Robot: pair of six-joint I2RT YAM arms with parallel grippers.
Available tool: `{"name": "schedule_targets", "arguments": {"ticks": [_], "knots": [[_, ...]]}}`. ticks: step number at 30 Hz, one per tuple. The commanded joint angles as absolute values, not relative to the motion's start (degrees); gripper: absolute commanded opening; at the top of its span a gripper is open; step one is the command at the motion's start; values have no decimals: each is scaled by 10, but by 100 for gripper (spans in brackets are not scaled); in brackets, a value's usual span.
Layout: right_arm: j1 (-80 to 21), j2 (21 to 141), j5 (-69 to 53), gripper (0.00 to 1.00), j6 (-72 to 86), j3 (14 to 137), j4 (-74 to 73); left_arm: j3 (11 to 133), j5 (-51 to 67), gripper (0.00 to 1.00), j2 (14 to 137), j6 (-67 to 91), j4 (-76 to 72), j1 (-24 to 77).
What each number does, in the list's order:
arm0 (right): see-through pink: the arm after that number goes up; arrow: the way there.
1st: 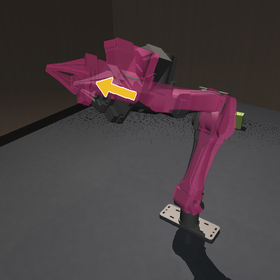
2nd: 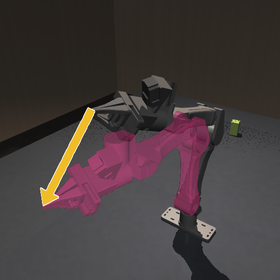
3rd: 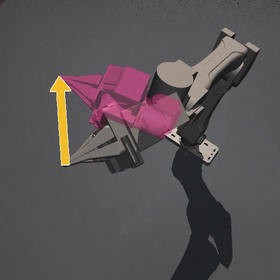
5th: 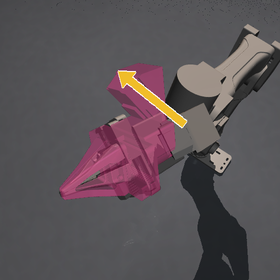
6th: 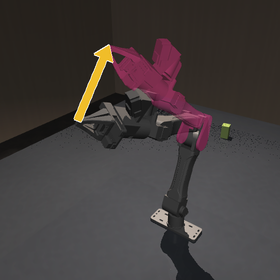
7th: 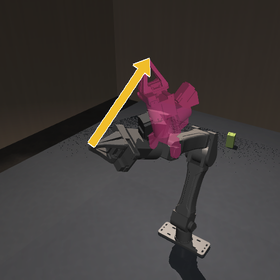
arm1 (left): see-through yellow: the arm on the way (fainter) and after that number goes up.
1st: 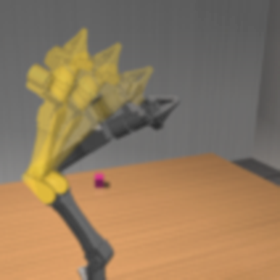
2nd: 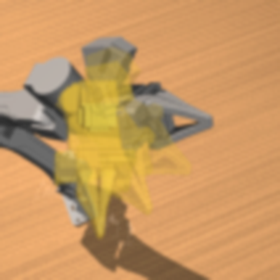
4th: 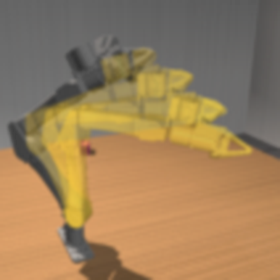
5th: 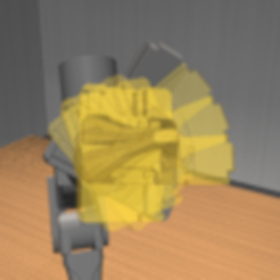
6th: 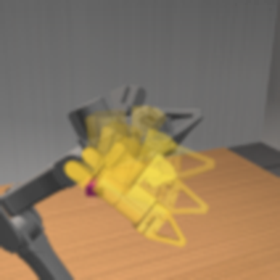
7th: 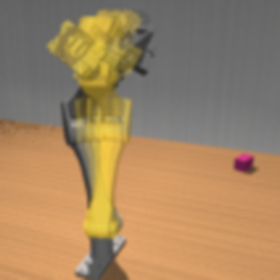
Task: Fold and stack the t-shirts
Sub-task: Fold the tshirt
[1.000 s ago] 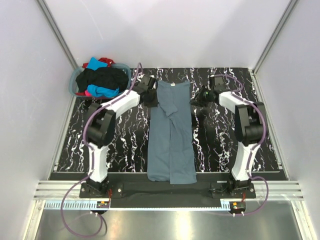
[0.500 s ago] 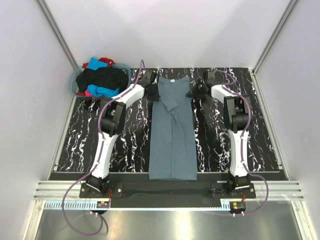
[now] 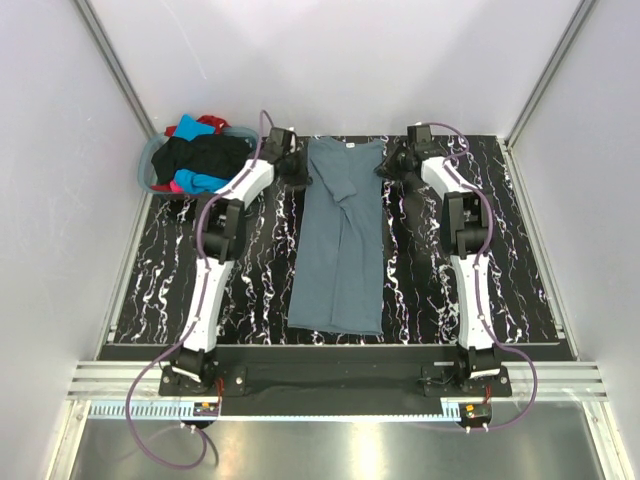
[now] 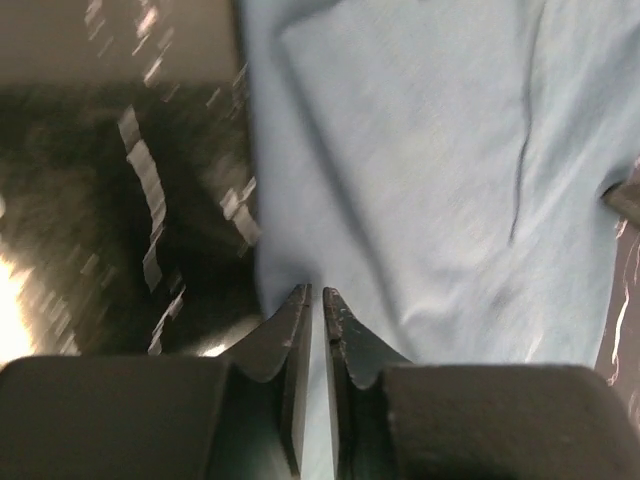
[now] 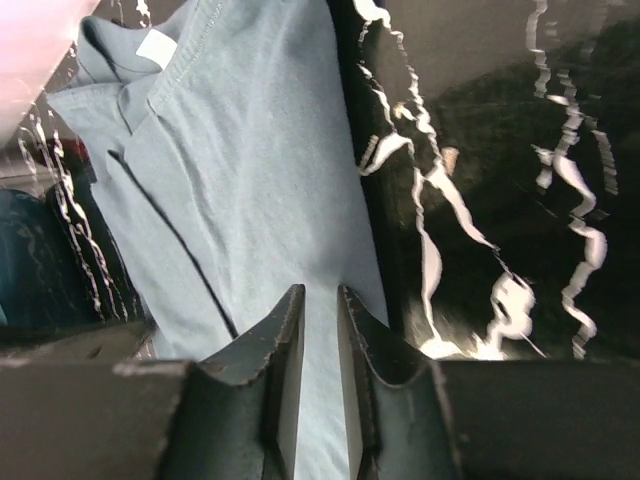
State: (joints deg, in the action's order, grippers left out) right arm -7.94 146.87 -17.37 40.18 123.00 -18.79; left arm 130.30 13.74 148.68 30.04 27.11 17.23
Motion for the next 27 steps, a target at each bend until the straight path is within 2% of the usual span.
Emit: {"name": "schedule_targets", "arguments": {"ticks": [1,9,14,18,22,24,25,26,27], "knots": [[-72,1392,-156,28,367,1225,-216,1205,176,19,1330,311,260,173],[-72,1123,-172,36,386,983,-222,913,141,24,1062,330,260,199],[-90,971,-191,41,401,753,-223,732,154,26,944,333,252,288],[-109,861,-212,48,411,618,-241,603,163,36,830,342,239,338],[-153,756,-216,50,423,507,-268,478,156,38,719,345,232,354],[-202,716,-218,45,438,462,-271,441,165,38,690,350,223,356],[-220,707,-221,38,442,448,-270,403,177,37,666,350,214,360],[-235,695,-220,23,447,436,-268,387,204,36,658,352,188,361],[-263,689,-216,14,458,414,-265,369,210,36,650,362,178,362]]}}
